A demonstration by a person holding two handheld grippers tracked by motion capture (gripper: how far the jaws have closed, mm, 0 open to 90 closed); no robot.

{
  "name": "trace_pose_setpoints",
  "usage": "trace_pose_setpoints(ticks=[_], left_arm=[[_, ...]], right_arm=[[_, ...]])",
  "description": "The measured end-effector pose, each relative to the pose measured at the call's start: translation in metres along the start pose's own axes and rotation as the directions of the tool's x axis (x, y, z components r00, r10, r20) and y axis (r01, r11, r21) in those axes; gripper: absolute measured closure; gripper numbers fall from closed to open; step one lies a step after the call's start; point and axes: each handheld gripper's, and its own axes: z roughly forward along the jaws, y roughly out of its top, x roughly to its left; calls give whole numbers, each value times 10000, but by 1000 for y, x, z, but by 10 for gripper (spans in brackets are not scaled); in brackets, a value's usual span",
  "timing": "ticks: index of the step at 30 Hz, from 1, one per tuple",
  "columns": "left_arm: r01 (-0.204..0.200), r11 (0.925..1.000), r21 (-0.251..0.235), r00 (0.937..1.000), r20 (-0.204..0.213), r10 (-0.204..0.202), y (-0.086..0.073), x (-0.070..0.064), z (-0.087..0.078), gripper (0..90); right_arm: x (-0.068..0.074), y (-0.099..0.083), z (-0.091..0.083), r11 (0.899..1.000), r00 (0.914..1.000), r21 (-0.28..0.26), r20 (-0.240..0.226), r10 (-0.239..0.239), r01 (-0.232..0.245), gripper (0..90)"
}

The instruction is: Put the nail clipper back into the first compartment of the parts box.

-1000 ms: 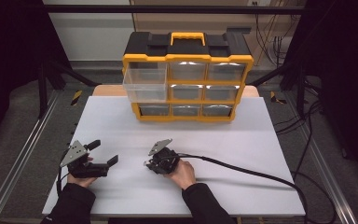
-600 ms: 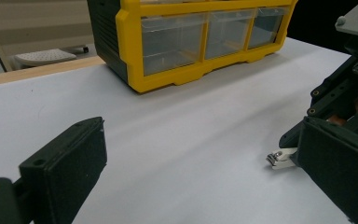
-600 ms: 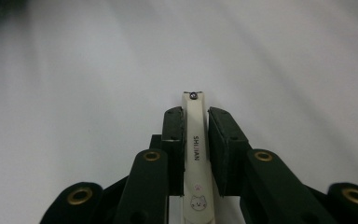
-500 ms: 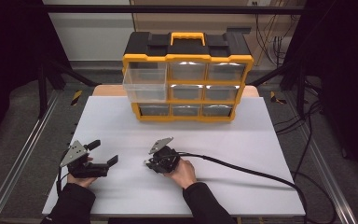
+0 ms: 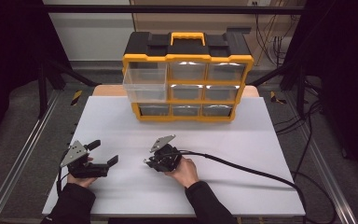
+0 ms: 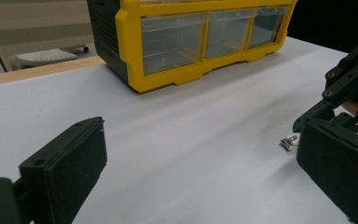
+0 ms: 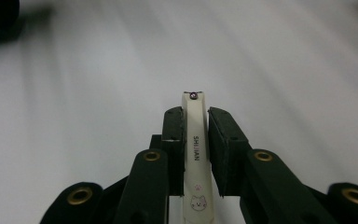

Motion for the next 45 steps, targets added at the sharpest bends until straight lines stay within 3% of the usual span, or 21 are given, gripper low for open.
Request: trace_pose_setpoints(ticks=[25, 45], left_arm=[[-4, 10000, 36, 10000, -27, 4, 0, 0, 0, 18], [21, 10000, 72, 10000, -20, -21, 0, 0, 1, 18]], right_arm=[[0, 18, -46, 9987, 9993, -401, 213, -300, 308, 772], [-10, 32, -92, 9906, 9975, -1340, 682, -192, 282, 772]])
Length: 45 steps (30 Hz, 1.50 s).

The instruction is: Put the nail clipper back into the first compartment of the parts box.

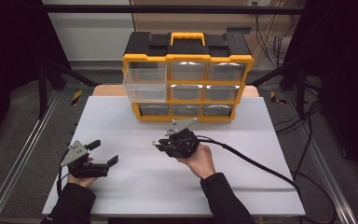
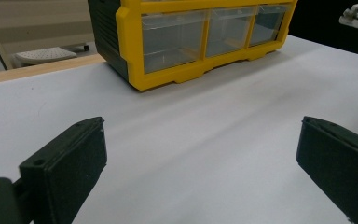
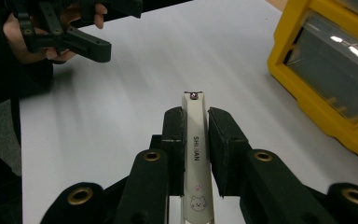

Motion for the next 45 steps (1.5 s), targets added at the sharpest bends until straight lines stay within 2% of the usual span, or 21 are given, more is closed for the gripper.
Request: trace_pose_setpoints(ticks=[13, 25, 45], left_arm=[[-19, 10000, 19, 10000, 5, 19, 0, -1, 0, 18], [-36, 10000, 51, 10000, -2, 36, 0, -1, 0, 17], [-55, 10000, 52, 10000, 4, 55, 0, -1, 0, 18]], right_arm=[[-9, 12, -30, 9984, 9995, -563, 305, 89, -71, 772], [-17, 22, -55, 9930, 9990, -1161, 381, 252, -207, 772], [-24, 43, -80, 9829, 9972, -1830, 654, 349, -224, 772]])
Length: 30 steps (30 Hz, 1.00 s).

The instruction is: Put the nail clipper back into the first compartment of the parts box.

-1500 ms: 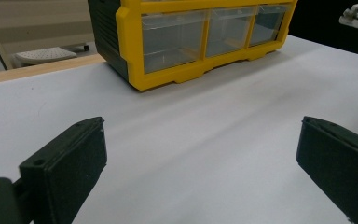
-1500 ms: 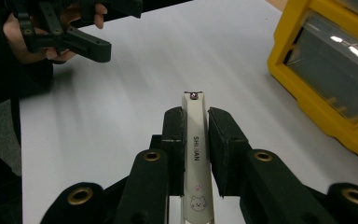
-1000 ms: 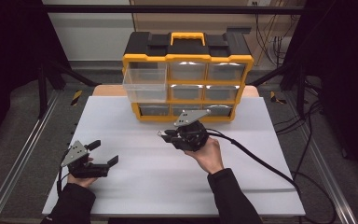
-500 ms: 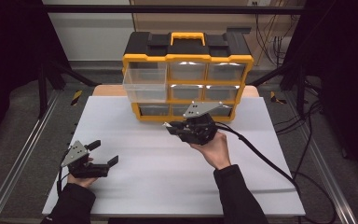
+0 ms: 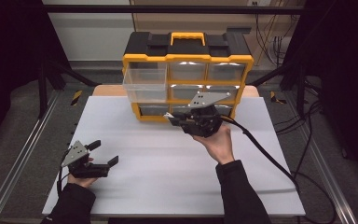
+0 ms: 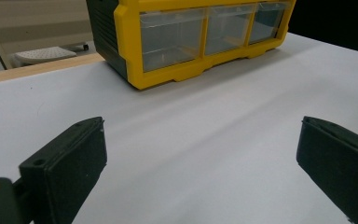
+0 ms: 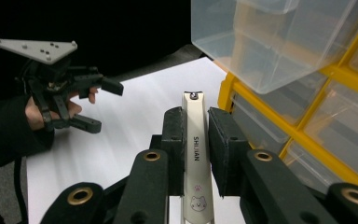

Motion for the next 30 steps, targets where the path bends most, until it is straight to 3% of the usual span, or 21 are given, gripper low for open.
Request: trace_pose_setpoints(ticks=[30], left_arm=[[24, 10000, -30, 10000, 9, -24, 0, 1, 0, 18]], right_arm=[[-6, 47, -19, 9980, 9989, -536, 354, -315, 333, 772]])
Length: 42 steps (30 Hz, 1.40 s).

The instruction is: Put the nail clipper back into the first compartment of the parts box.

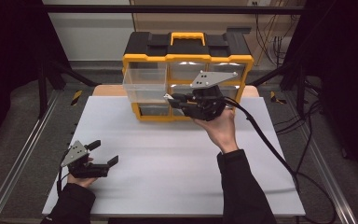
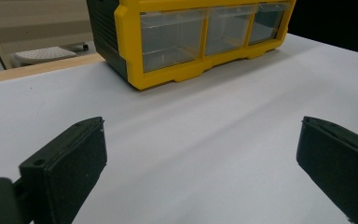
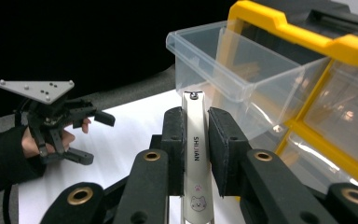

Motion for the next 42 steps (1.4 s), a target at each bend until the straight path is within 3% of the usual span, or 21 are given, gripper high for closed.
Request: trace_pose_setpoints(ticks=[15, 42], left_arm=[[2, 10000, -6, 10000, 14, -2, 0, 0, 0, 18], [28, 10000, -6, 10000, 31, -28, 0, 1, 0, 18]], right_arm=[[-4, 26, 4, 9998, 9996, -123, 230, -146, 149, 772], [-16, 52, 28, 10000, 9973, -50, 727, -78, 82, 772]])
